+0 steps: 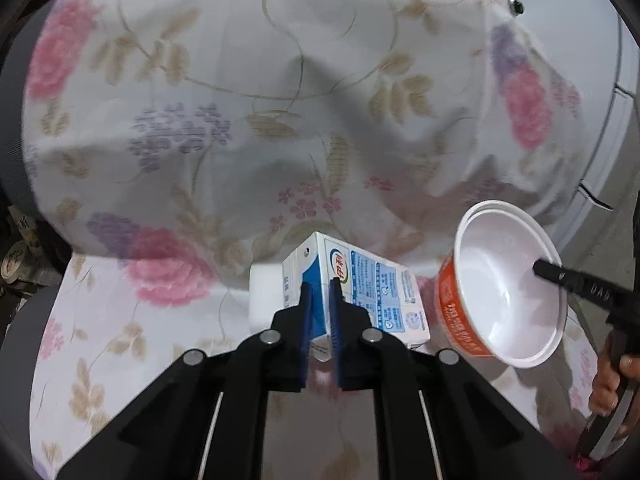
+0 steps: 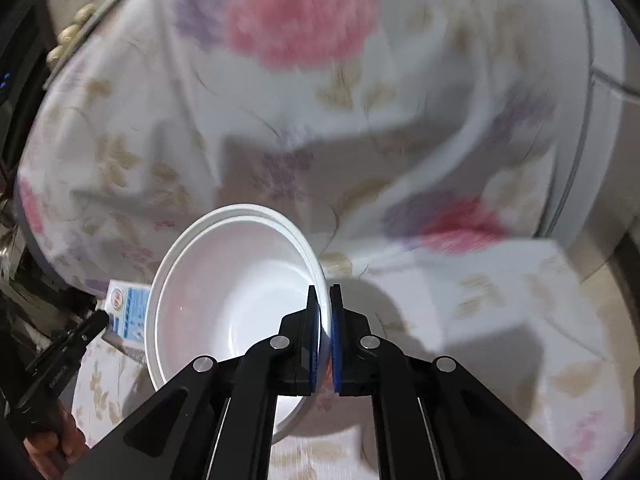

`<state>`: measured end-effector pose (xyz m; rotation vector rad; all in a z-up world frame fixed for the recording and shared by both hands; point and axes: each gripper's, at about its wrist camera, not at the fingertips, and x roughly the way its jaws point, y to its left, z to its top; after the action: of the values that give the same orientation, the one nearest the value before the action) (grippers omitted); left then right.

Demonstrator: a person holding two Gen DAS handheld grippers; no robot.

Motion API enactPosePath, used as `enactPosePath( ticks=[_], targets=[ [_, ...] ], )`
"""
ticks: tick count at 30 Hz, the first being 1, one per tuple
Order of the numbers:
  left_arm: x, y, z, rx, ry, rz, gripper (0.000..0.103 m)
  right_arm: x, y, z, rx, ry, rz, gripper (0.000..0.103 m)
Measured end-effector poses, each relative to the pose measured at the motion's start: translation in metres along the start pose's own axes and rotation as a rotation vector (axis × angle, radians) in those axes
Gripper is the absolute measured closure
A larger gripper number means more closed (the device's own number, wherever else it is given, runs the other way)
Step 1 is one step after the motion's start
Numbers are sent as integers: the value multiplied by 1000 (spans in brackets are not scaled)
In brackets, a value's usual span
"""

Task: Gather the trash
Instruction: 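Return both tools to the chair and grasp the orange paper bowl rim with the right gripper, then grasp the white milk carton with the left gripper while the right holds the bowl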

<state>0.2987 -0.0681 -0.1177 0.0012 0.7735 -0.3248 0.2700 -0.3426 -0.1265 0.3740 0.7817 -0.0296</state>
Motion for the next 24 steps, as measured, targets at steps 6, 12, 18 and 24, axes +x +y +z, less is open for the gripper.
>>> enactPosePath(
  ticks=[6,12,18,24],
  targets=[
    [-74,3,-44,-39,-19,-13,103,-69,-2,-27,-28,2,-18,97],
    [-104,11,-102,-94,35,-18,103,-104,-9,-82,-19,76,-37,97],
    [-92,22,-121,-61,85,25,91,-100,-22,-104,19,64,-110,97],
    [-61,43,-108,-84,70,91,79,-98,-26,-103,30,35,-123,97]
  ],
)
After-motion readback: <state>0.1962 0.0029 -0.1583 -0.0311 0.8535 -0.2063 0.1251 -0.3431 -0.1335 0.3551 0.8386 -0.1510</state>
